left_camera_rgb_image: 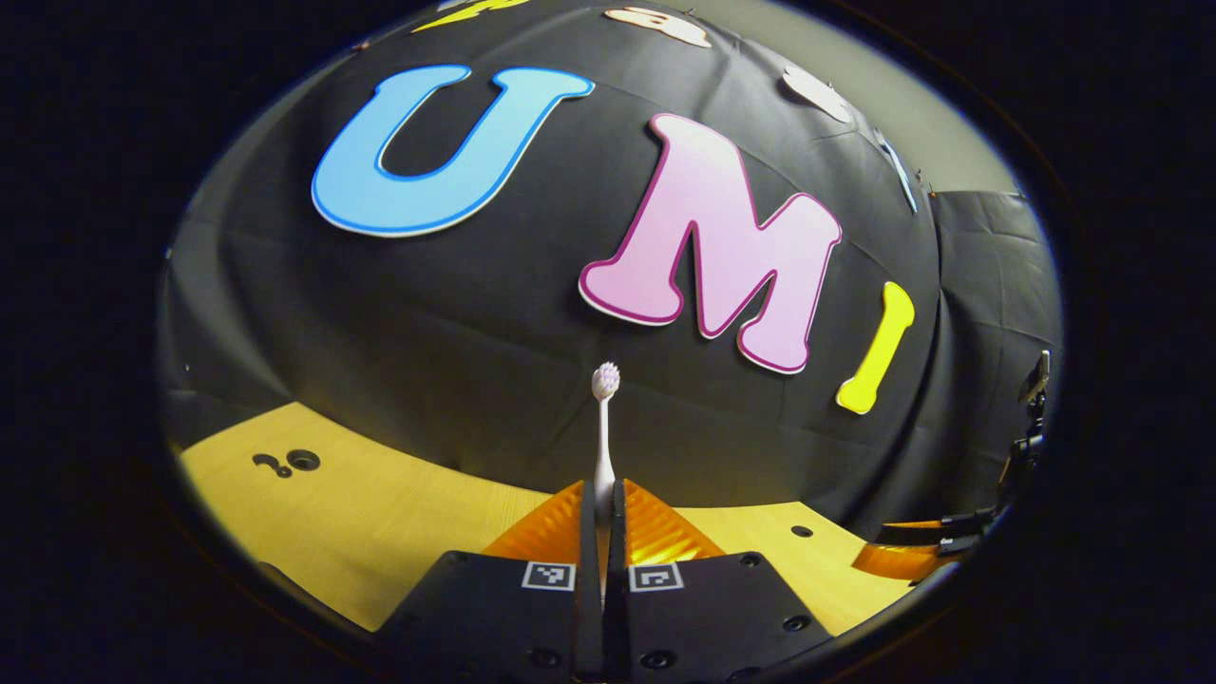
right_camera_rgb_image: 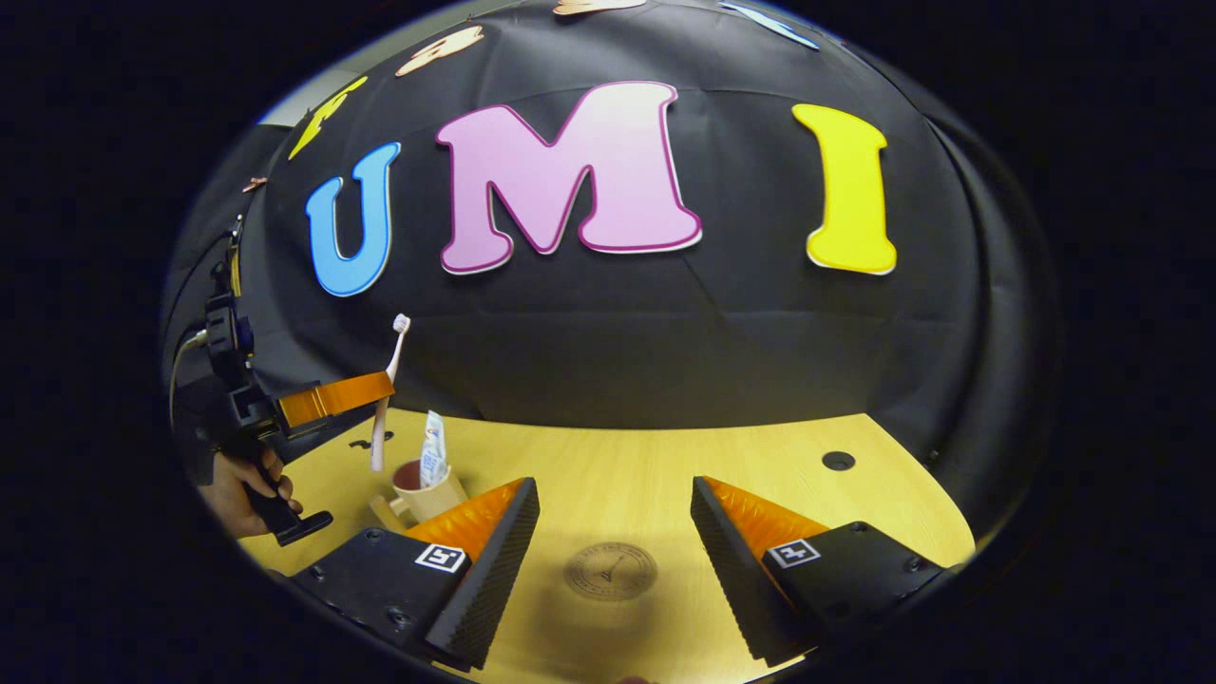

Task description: Put the toothbrush and toothpaste on the desktop into the cup, then pick up the cup and place it on the coaster on the desktop.

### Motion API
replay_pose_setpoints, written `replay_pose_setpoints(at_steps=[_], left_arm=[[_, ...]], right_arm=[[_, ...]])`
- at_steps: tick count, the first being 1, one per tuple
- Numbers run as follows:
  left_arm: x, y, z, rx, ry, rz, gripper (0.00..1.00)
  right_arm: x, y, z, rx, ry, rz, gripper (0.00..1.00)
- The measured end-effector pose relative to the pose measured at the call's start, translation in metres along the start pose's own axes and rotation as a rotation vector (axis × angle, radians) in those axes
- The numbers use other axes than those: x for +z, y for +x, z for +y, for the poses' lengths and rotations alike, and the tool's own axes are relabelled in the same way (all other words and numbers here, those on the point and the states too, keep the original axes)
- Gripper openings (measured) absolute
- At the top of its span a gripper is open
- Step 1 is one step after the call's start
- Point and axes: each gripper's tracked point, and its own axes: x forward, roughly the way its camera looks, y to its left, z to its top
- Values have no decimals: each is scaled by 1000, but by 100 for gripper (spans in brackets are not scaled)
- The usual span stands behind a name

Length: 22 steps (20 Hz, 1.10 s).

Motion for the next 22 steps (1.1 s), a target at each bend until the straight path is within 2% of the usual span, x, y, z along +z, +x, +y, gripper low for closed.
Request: replay_pose_setpoints(at_steps=[8,9,11,15,17,22], left_arm=[[-32,13,13,11,52,-7,10],[-35,11,12,14,52,-6,3],[-36,4,11,24,63,-4,27],[-34,-21,-1,20,77,40,96],[-33,-34,-4,15,112,92,96],[-35,-57,7,63,182,266,97]], right_arm=[[-35,-18,-39,-63,14,58,98],[-37,-20,-41,-66,13,64,98],[-40,-23,-43,-69,12,73,98],[-37,-22,-47,-77,13,72,98],[-38,-23,-49,-79,21,83,98],[-32,-27,-57,-91,57,87,98]])
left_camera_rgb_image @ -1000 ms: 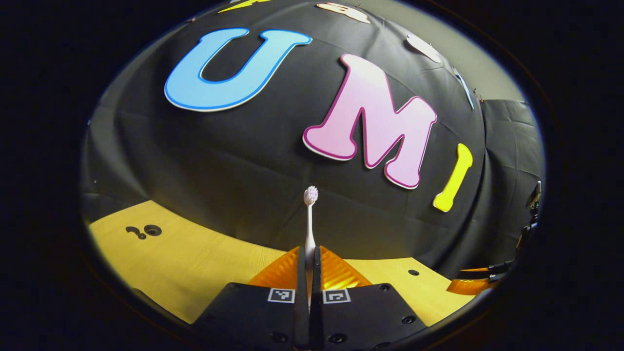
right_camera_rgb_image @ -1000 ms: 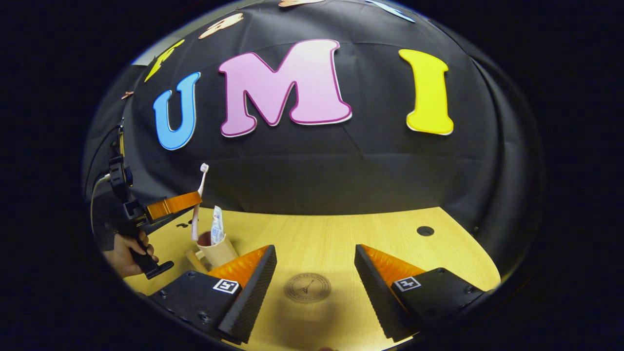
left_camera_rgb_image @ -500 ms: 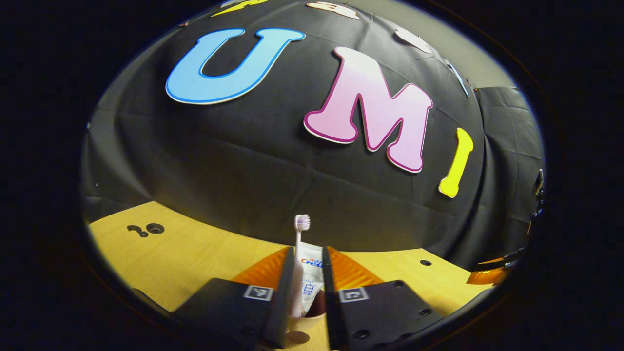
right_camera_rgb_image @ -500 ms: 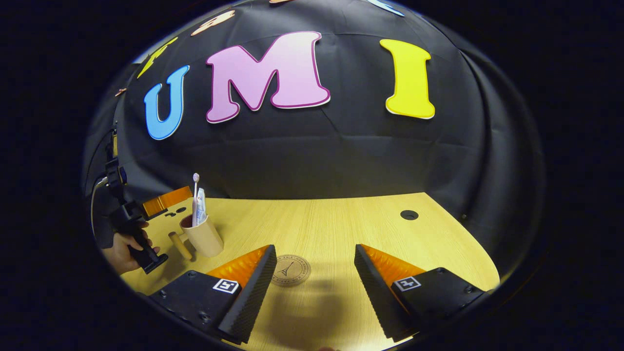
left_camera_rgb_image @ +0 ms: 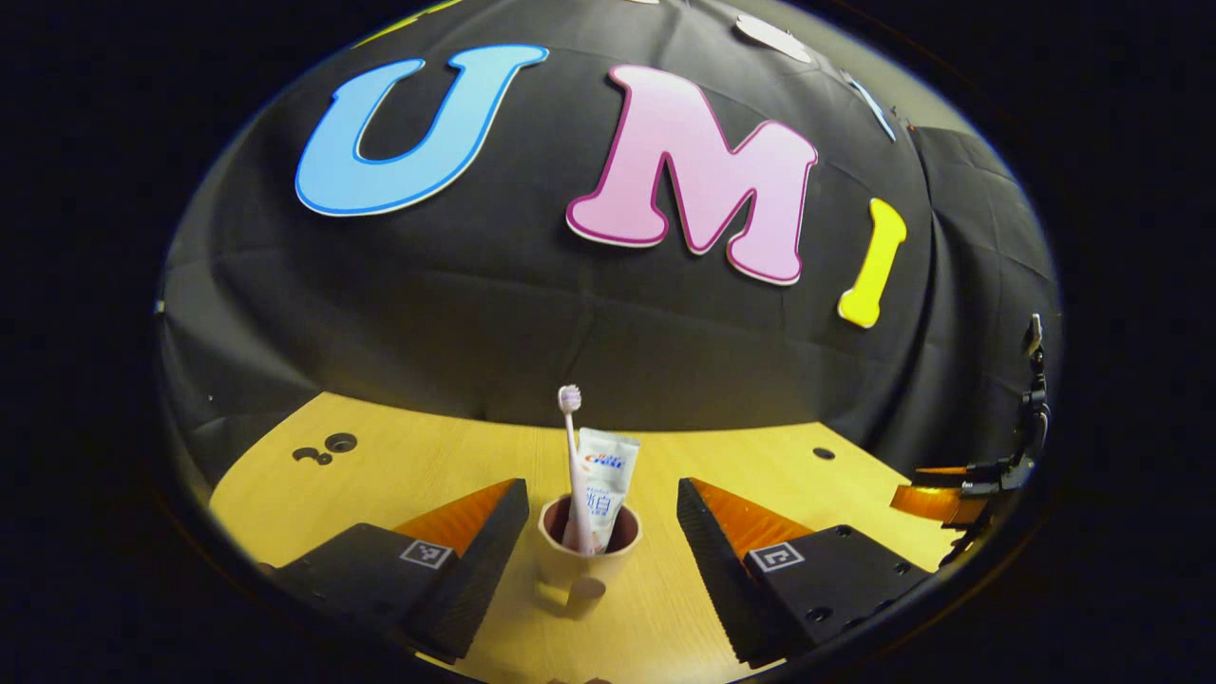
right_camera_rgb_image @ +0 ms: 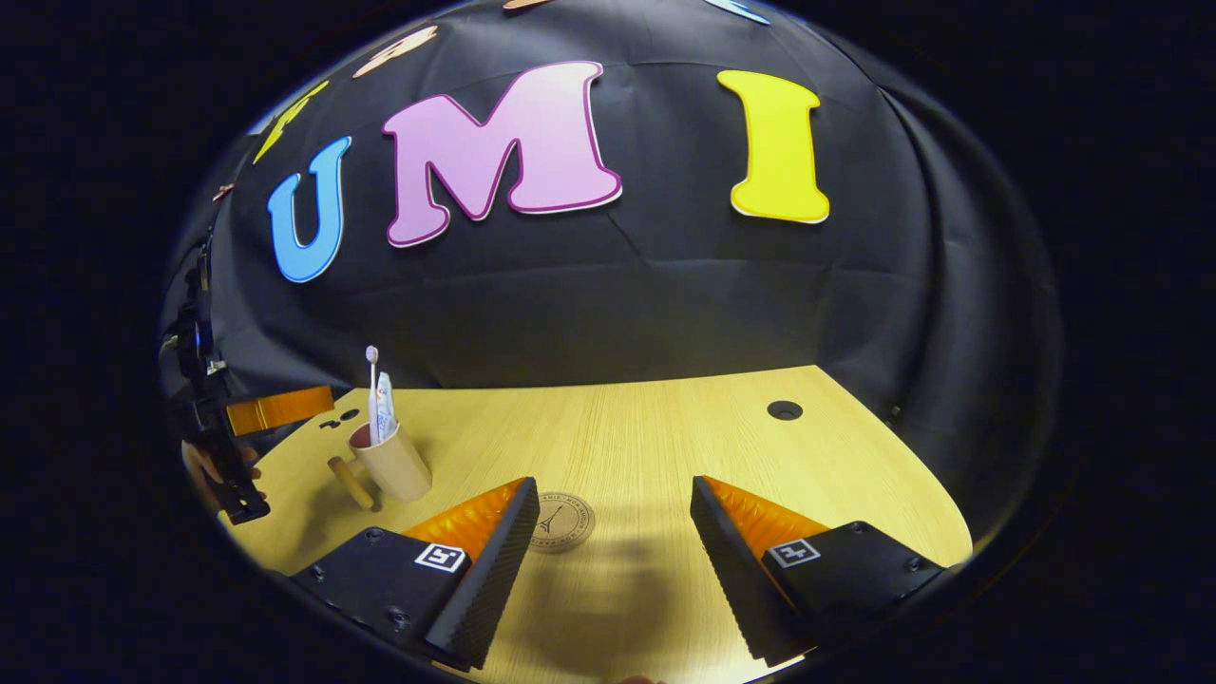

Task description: Put the toothbrush and toothpaste on the desktop into the cup, then pick up the cup and place it on the coaster on the desktop.

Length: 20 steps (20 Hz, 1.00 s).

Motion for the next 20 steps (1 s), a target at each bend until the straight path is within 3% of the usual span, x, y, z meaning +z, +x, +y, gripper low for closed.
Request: replay_pose_setpoints(at_steps=[3,11,14,20], left_arm=[[-14,-4,10,34,40,137,97],[-64,9,2,-3,110,555,98],[-87,17,5,17,124,700,97],[-116,37,14,61,102,835,95]], right_arm=[[10,0,-9,-4,12,-8,98],[17,3,-60,-50,39,-19,98],[14,-2,-84,-84,54,-24,98],[-13,-8,-134,-167,113,28,98]])
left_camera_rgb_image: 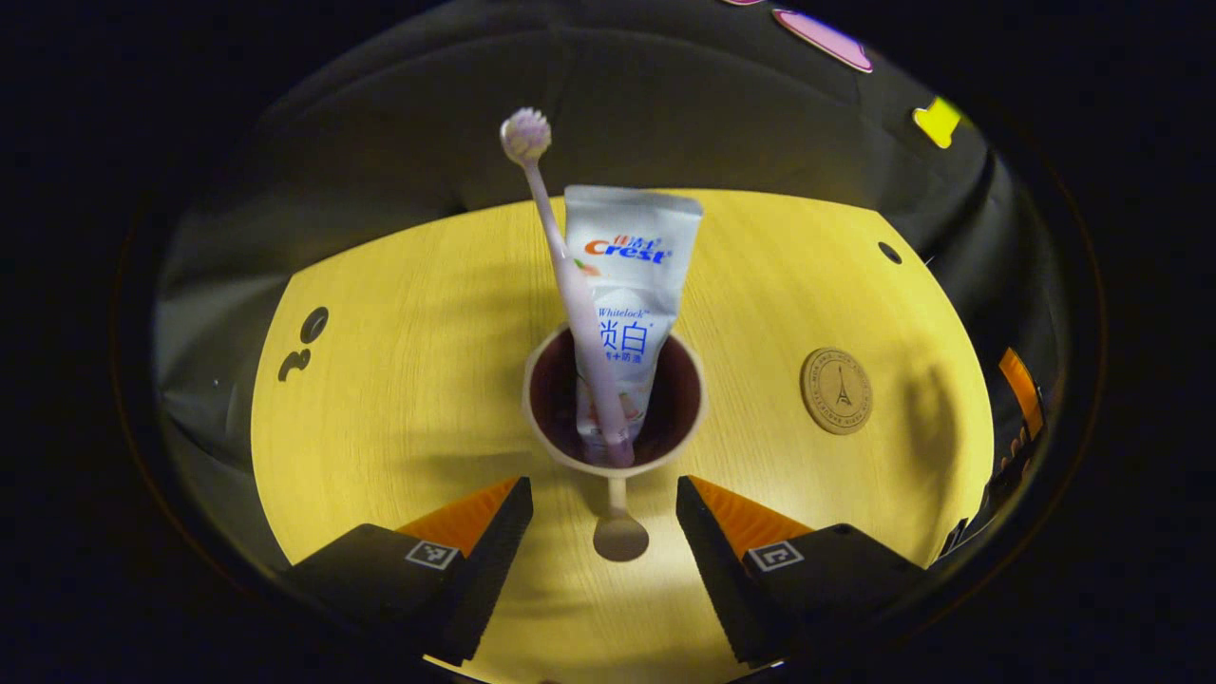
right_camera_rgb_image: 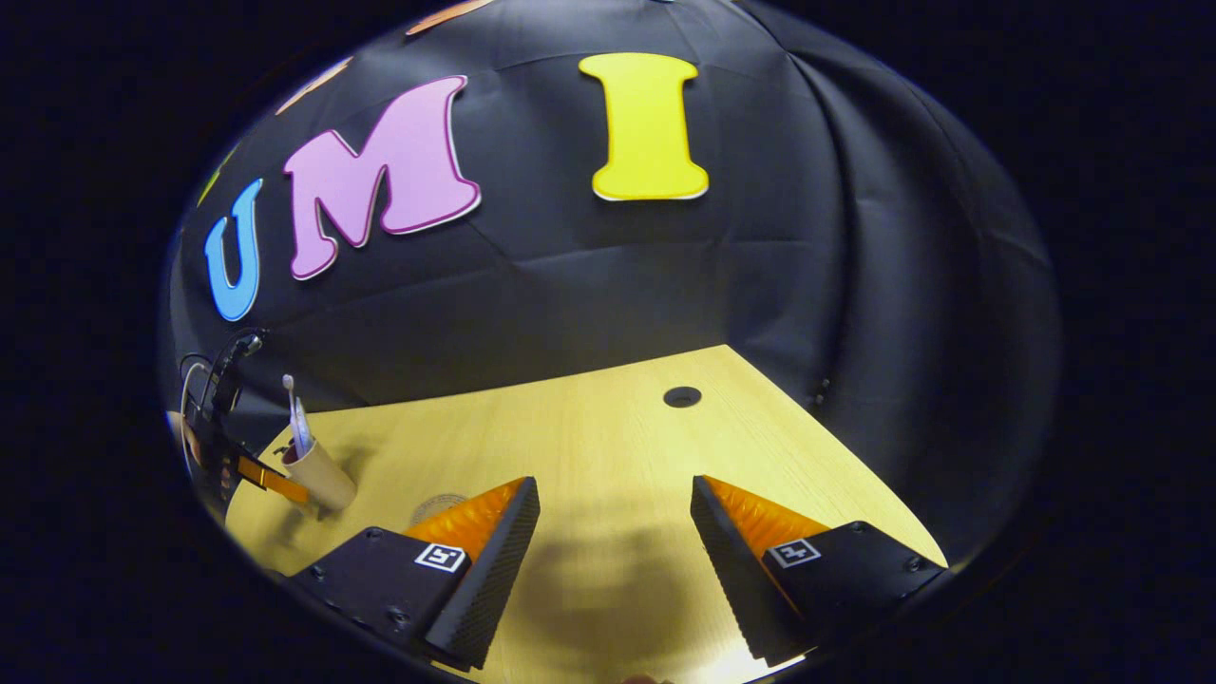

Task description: Put the toothbrush and toothpaste on the desktop into the cup, then pick up the cup and place it on the coaster on the desktop.

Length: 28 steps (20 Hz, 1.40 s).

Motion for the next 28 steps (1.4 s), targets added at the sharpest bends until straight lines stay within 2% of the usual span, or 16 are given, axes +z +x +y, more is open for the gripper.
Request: replay_pose_setpoints(at_steps=[1,4,5,6,7,8,11,13,14,16,20,28], left_arm=[[-2,4,1,3,4,19,97],[0,13,-4,-1,-1,48,80],[1,15,-4,-2,-8,56,67],[1,18,-4,5,-13,67,67],[-2,20,-4,4,-16,80,60],[-4,20,-3,5,-18,92,58],[-7,20,-2,-5,-17,116,33],[-5,19,-3,-6,-20,98,35],[-6,19,-6,-8,-32,94,30],[1,17,-7,-3,-38,61,29],[14,-4,-26,-19,57,30,28],[35,-1,-133,-129,223,-5,28]], right_arm=[[-1,-1,-6,-11,3,0,98],[-4,-5,-21,-34,-3,2,98],[-5,-6,-23,-36,-4,6,98],[-5,-7,-25,-37,-6,7,98],[-4,-8,-26,-38,-9,7,98],[-4,-10,-27,-38,-12,5,98],[-5,-12,-26,-33,-15,12,98],[-7,-14,-23,-28,-24,17,98],[-7,-16,-22,-25,-28,17,98],[-7,-19,-18,-17,-34,18,98],[-4,-22,-15,-7,-52,17,98],[9,-30,-14,-5,-36,-5,98]])
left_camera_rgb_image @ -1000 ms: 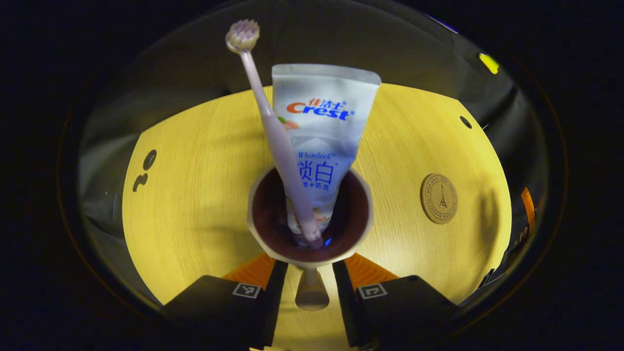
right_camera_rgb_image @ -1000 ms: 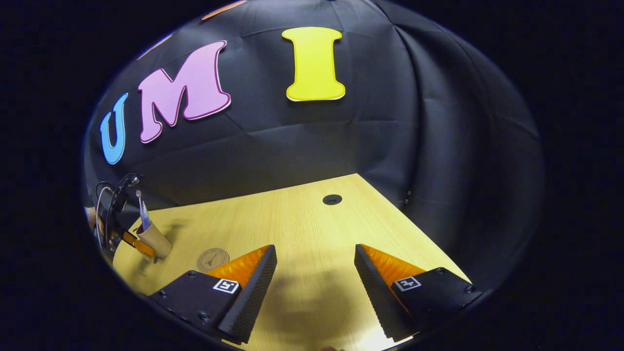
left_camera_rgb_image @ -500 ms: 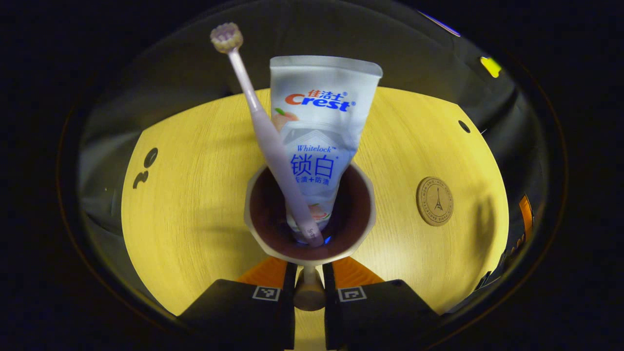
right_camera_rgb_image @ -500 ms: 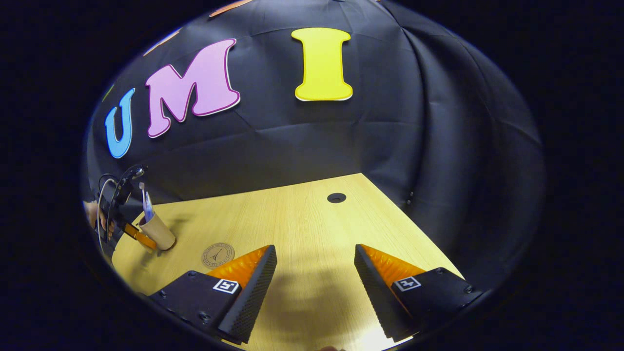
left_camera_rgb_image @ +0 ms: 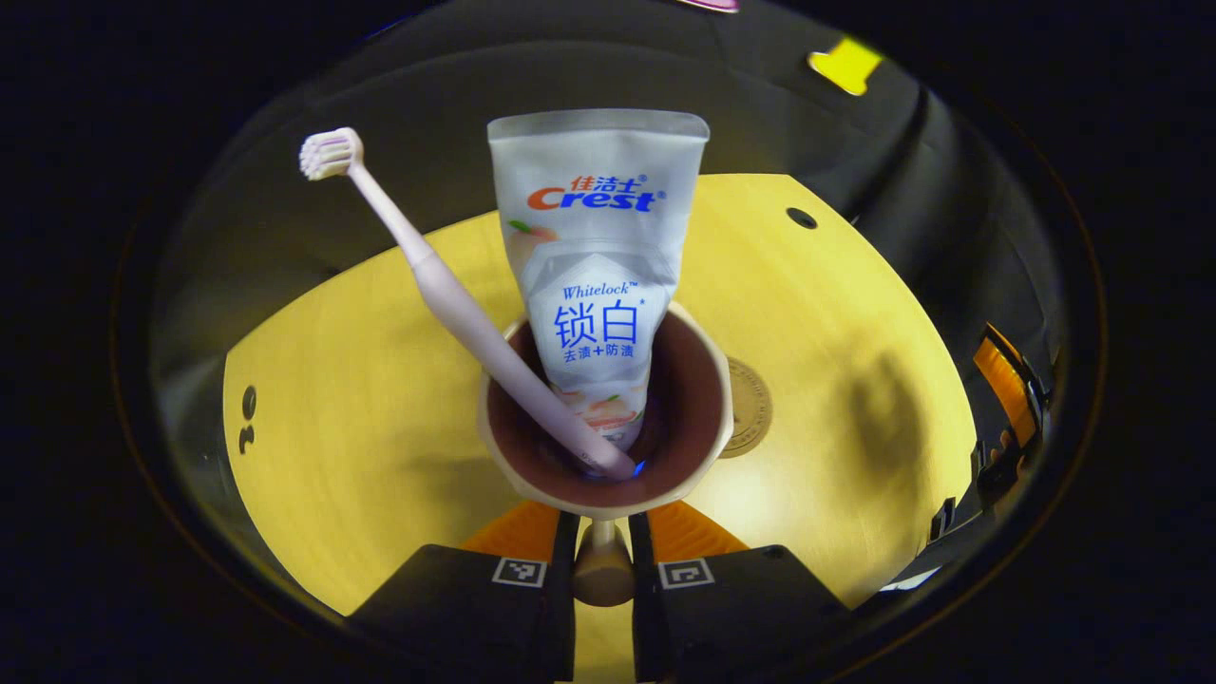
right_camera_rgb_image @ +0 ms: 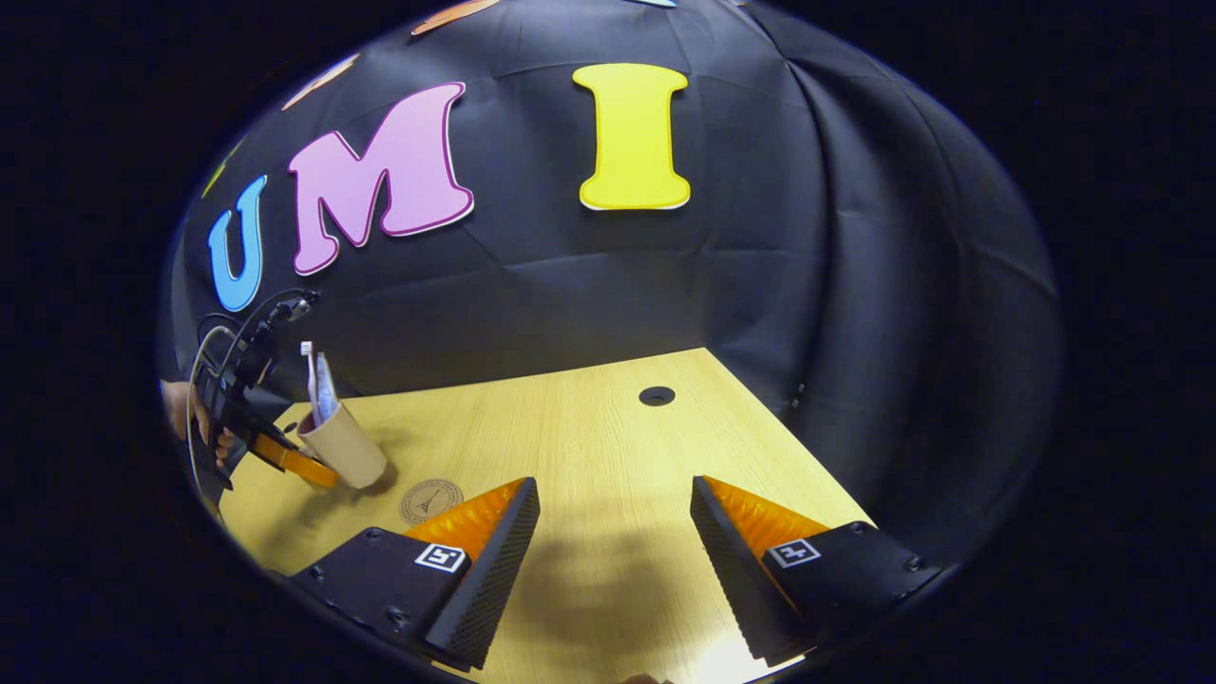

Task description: Put the toothbrush and toothpaste on the desktop into the cup, then pick up the cup and place it on the coaster on the desktop.

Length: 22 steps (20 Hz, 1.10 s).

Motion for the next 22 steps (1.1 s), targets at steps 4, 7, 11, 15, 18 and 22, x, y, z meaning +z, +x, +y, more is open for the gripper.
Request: replay_pose_setpoints(at_steps=[4,7,11,15,18,22], left_arm=[[12,15,-45,-38,59,14,28],[9,20,-55,-31,104,30,33],[9,22,-56,-33,115,48,29],[6,24,-55,-19,132,73,34],[8,23,-53,-8,134,71,30],[5,17,-57,12,134,54,33]], right_arm=[[2,-5,2,2,2,-10,98],[2,-8,1,3,-5,-15,98],[-2,-11,0,6,5,-11,98],[-4,-14,-3,4,10,-10,98],[-5,-16,-5,2,6,-6,98],[-5,-22,-9,-5,-3,-9,98]])
